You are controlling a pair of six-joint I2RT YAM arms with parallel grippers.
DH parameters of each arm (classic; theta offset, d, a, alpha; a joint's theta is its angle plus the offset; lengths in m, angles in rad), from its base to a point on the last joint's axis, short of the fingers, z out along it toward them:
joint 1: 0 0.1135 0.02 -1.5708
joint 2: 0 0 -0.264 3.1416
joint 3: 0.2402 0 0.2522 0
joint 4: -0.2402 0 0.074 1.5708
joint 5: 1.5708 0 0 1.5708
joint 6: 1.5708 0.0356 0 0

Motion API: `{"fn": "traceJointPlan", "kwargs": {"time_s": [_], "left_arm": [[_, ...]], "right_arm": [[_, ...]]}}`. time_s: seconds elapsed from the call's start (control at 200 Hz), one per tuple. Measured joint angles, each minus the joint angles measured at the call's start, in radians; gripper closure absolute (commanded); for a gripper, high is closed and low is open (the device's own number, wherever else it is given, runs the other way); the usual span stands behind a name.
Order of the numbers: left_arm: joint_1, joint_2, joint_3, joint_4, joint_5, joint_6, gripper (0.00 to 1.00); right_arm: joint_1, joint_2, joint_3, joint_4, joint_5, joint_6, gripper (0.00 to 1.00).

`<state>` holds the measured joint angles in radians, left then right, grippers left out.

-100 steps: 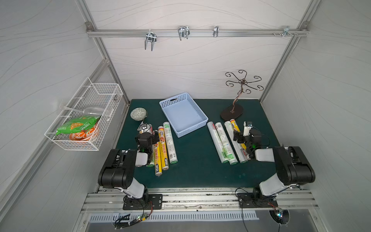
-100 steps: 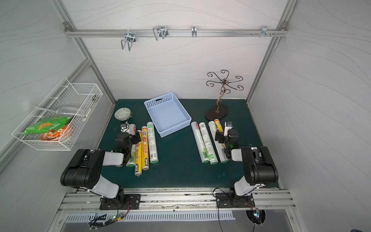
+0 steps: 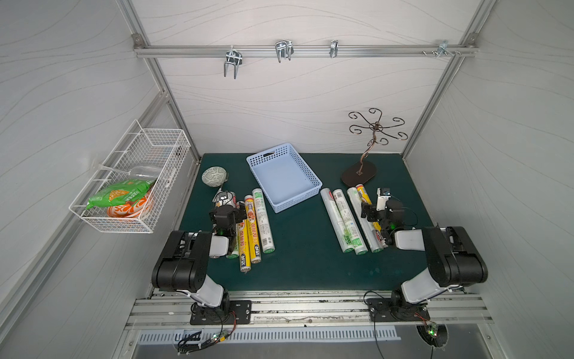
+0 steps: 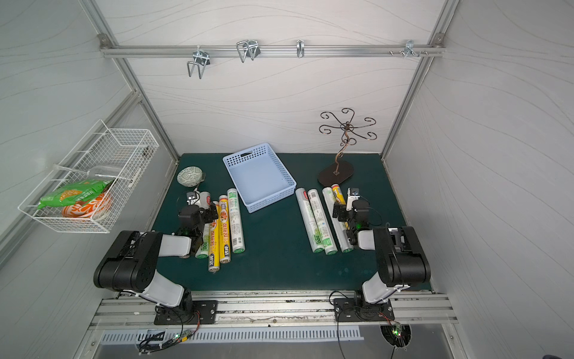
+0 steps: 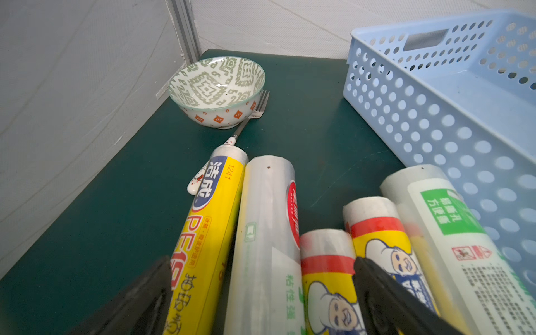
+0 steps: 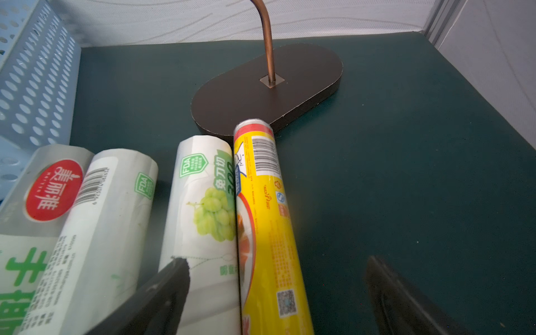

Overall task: Put the plastic wrap into the basket
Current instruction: Move the basket to the center of the board.

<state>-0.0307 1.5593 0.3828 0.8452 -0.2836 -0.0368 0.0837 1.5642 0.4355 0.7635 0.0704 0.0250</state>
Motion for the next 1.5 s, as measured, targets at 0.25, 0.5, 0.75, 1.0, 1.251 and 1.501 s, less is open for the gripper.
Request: {"fn": "traceJointPlan", "kwargs": {"time_s": [0.25,0.5,0.75,1.0,1.251,1.501], "left_arm": [[0.000,0.000,0.000,0.001,0.004,0.000,0.00],[-0.049,-0.029,-0.086,0.108,-0.051,0.021,0.00],[-0.100,-0.279,-0.046,-0.107,-0.151,0.015,0.00],[-0.217,-0.421,0.192,-0.509,-0.157,-0.119,0.00],[-0.220,-0.232,0.585,-0.954,0.080,-0.362,0.00],[-0.223,0.008,0.813,-1.208,0.316,-0.467,0.00]], "right_arm": [[0.000,0.000,0.000,0.000,0.000,0.000,0.01],[0.000,-0.040,0.018,-0.079,0.025,0.005,0.01],[0.001,-0.271,0.133,-0.325,-0.001,0.043,0.01],[0.007,-0.348,0.421,-0.773,-0.084,0.313,0.01],[0.122,-0.341,0.551,-1.058,-0.310,0.439,0.01],[0.340,-0.275,0.645,-1.252,-0.367,0.437,0.01]]}}
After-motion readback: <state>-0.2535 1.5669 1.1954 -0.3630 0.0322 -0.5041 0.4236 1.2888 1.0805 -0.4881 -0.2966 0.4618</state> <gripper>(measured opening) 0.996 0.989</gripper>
